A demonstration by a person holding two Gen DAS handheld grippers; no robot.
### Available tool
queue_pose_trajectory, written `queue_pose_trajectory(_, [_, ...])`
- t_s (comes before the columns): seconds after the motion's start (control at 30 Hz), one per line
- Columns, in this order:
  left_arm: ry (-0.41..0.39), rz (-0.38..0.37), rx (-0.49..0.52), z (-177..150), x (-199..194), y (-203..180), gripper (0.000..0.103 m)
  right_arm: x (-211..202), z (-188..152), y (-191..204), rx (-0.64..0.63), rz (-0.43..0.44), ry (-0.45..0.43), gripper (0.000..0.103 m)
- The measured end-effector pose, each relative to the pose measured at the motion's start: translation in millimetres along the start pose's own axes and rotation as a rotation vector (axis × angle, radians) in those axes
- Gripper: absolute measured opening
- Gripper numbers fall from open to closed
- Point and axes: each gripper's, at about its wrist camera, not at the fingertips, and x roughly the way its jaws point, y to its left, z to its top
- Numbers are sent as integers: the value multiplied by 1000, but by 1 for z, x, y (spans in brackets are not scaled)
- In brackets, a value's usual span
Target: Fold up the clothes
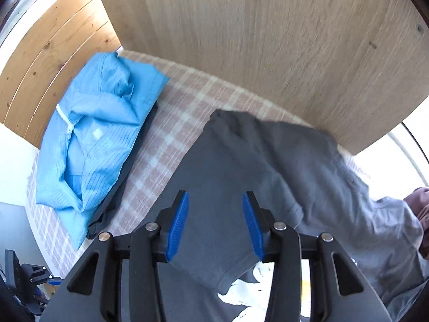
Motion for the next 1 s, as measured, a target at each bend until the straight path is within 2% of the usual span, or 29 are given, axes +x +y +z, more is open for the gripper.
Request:
queue_pose_trajectory(0.1, [2, 44, -101, -52, -7, 2, 32, 57, -14, 16, -60, -54, 77, 41])
queue_pose_trajectory(0.13, [0, 59, -135, -69, -7, -2, 32, 69, -15, 17, -55, -52, 97, 45])
queue_pose_trajectory(0.27, [-18, 125, -227, -120, -3, -22, 32, 48, -13, 28, -81, -1, 54, 42])
queue_pose_trajectory(0.37, [-47, 166, -236, -141, 0, -42, 32, -7, -22, 23, -108, -4, -43, 42])
queue_pose_trajectory(0.43, [-64, 188, -249, -145, 1, -46, 32, -41, -33, 10, -116, 6, -82, 42])
queue_pose_trajectory(0.5, [-82, 208, -263, -149, 1, -50, 32, -58, -37, -12, -124, -41, -132, 42])
queue_pose_trajectory(0.57, [-104, 202, -284, -150, -2, -50, 32, -63, -35, -50, -77, -100, -158, 42])
queue_pose_trajectory(0.63, [-120, 208, -291, -148, -4, -52, 32, -63, -28, -93, 37, -93, -158, 42])
queue_pose_trajectory(0.67, [-123, 210, -289, -146, -3, -54, 32, -54, -25, -110, 79, -84, -144, 42])
queue_pose_trajectory(0.73, [-112, 191, -275, -140, 2, -58, 32, -29, -20, -136, 135, -83, -119, 26])
queue_pose_trajectory(0.83, [-90, 187, -252, -132, 12, -63, 32, 22, -16, -155, 191, -86, -89, 13])
queue_pose_trajectory(0.93, [-78, 175, -219, -123, 18, -68, 32, 55, -17, -162, 217, -48, -55, 13])
queue_pose_trajectory(1.0, [-57, 170, -199, -119, 22, -70, 32, 70, -17, -164, 206, -87, -28, 13])
